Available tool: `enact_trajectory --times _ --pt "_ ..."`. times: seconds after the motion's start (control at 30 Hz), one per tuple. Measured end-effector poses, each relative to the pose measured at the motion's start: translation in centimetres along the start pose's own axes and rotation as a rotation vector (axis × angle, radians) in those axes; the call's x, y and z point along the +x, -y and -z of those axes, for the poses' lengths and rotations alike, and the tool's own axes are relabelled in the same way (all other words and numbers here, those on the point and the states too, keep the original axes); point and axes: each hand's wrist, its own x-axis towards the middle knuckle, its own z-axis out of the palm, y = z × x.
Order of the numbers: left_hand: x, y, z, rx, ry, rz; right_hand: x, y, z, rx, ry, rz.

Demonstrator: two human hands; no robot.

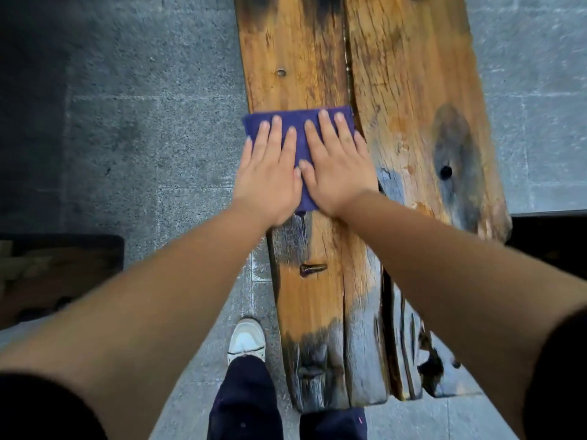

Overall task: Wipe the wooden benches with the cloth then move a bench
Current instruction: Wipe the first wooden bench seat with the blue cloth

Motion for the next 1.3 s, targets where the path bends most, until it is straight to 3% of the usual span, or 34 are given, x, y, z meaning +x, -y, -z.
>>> enact_trajectory --times 0.17,0.37,0.63,0.87,1.3 --pt "5.3 1.5 1.2 0.004 -0.035 -0.025 5.0 -0.7 0.8 0.019 -0.050 -0.022" --pt "1.0 -0.5 0.2 -0.073 -0.042 0.070 1.8 0.0 0.5 -0.004 -0.032 -0.011" --pt "-16.4 -5.9 -4.0 -0.064 0.066 0.075 -17.2 2.7 -4.1 0.066 0.045 -0.072" --pt "-29.0 -12.8 -8.3 -0.070 0.185 -0.164 -34.4 2.5 -9.1 0.100 0.070 -0.356" --pt "-21.1 -16.6 -6.8 0.006 0.159 -0.463 -32.3 -2.1 -8.7 0.235 -0.180 -0.579"
